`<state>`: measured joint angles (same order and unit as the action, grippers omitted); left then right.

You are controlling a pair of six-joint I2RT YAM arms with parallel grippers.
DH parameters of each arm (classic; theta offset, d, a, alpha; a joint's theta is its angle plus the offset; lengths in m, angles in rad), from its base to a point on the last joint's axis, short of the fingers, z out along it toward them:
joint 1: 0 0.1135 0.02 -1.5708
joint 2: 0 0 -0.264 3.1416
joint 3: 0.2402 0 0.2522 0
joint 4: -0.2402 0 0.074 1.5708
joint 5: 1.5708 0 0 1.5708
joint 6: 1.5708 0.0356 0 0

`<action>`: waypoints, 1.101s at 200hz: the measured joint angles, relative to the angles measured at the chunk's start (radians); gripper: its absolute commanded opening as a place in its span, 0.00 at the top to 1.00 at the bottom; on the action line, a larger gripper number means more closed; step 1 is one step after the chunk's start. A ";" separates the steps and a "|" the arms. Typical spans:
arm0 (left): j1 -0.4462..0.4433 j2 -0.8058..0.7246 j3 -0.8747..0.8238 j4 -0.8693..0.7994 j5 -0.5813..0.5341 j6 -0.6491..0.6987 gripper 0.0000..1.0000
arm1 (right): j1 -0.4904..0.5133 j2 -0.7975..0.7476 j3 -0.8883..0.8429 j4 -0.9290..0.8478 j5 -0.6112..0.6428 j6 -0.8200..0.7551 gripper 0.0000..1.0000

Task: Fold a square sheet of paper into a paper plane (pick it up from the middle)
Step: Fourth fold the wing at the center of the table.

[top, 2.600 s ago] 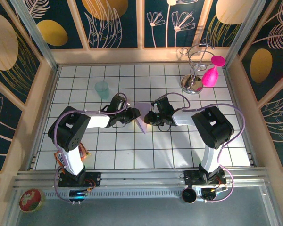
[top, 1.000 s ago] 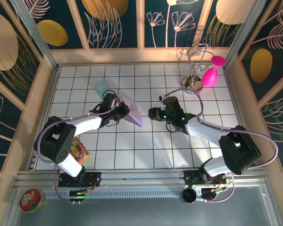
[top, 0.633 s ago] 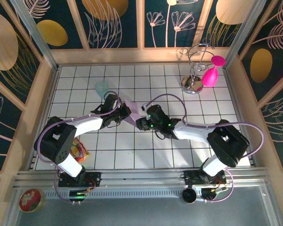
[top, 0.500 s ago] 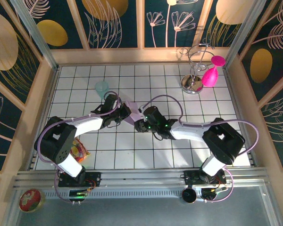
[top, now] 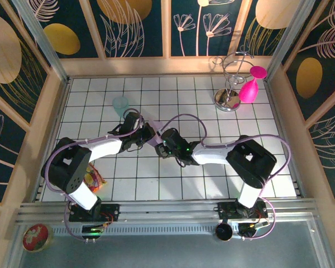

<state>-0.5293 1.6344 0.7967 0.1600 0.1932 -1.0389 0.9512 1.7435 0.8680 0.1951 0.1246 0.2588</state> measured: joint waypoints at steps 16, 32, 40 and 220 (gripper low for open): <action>0.000 0.000 0.000 0.000 0.000 0.000 0.97 | 0.001 0.010 0.001 0.000 0.018 0.000 0.64; 0.000 0.000 0.000 0.000 0.000 -0.002 0.95 | 0.003 0.014 0.001 -0.001 0.035 -0.010 0.67; 0.000 0.000 0.000 0.000 0.000 -0.003 0.95 | 0.005 0.014 0.001 -0.001 0.041 -0.016 0.68; 0.040 0.058 0.054 -0.032 0.033 0.040 0.66 | 0.012 0.014 -0.016 0.000 0.062 -0.045 0.79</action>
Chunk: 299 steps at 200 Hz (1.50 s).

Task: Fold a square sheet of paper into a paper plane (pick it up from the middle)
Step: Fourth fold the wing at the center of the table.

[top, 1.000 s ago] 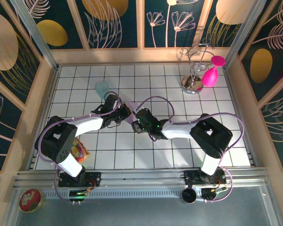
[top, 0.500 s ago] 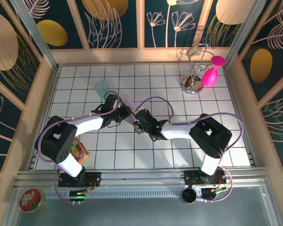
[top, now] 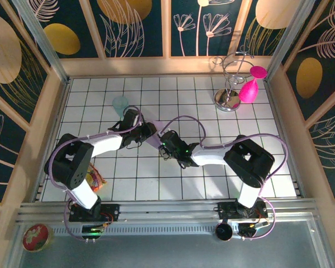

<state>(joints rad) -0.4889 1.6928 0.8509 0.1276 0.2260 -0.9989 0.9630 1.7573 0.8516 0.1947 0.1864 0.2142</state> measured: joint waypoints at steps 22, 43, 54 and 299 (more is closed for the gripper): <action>0.007 0.013 0.018 -0.021 0.002 0.015 0.69 | 0.000 0.000 0.000 0.000 0.000 0.000 0.79; 0.011 0.031 0.047 -0.028 0.005 0.029 0.73 | 0.000 0.000 0.000 0.000 0.002 0.000 0.79; 0.012 0.036 0.053 -0.028 0.006 0.035 0.76 | 0.000 0.000 0.000 0.000 0.005 0.000 0.79; 0.018 0.037 0.060 -0.035 0.055 0.028 0.90 | 0.001 0.076 0.091 -0.069 0.060 0.036 0.75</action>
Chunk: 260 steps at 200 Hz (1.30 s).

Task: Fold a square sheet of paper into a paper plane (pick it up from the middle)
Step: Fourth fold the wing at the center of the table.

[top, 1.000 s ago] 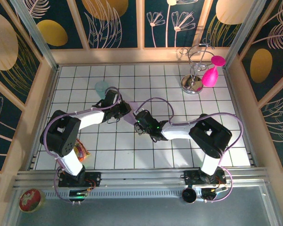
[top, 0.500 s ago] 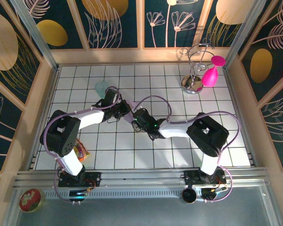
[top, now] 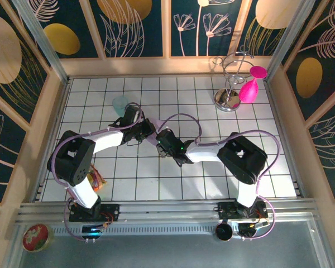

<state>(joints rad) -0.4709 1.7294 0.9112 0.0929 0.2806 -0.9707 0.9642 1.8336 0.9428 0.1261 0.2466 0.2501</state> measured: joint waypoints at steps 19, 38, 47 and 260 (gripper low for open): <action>0.000 0.000 0.000 0.000 0.000 0.000 0.88 | 0.000 0.000 0.000 -0.002 0.000 0.001 0.79; 0.000 0.000 0.000 0.000 -0.001 0.000 0.81 | 0.000 0.000 0.000 -0.002 -0.001 0.000 0.83; 0.000 0.000 0.000 0.000 -0.002 0.000 0.77 | 0.000 0.000 0.000 -0.002 -0.001 -0.002 0.84; 0.030 -0.214 -0.205 0.072 -0.064 0.019 0.45 | -0.229 -0.013 -0.151 0.189 -0.624 0.136 0.94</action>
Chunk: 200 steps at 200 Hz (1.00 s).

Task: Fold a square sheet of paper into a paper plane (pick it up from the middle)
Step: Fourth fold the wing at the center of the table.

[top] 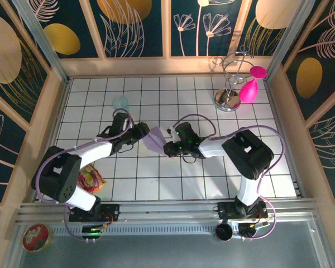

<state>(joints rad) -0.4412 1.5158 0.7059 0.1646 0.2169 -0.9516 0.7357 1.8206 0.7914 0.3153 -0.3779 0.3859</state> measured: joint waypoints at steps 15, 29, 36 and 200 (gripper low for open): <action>-0.032 0.005 -0.010 0.041 0.013 -0.018 0.45 | -0.021 0.000 -0.021 0.031 -0.037 0.031 0.94; -0.058 0.023 -0.018 0.083 0.026 -0.037 0.45 | -0.036 0.000 -0.038 0.058 -0.066 0.056 0.93; -0.069 0.036 -0.021 0.100 0.034 -0.045 0.45 | -0.042 0.000 -0.045 0.072 -0.077 0.068 0.93; -0.134 0.167 0.030 0.125 0.062 -0.038 0.45 | -0.141 -0.005 -0.151 0.299 -0.257 0.292 0.93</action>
<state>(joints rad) -0.5755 1.6825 0.7357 0.2897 0.2790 -0.9894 0.5945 1.8153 0.6403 0.6144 -0.6353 0.6777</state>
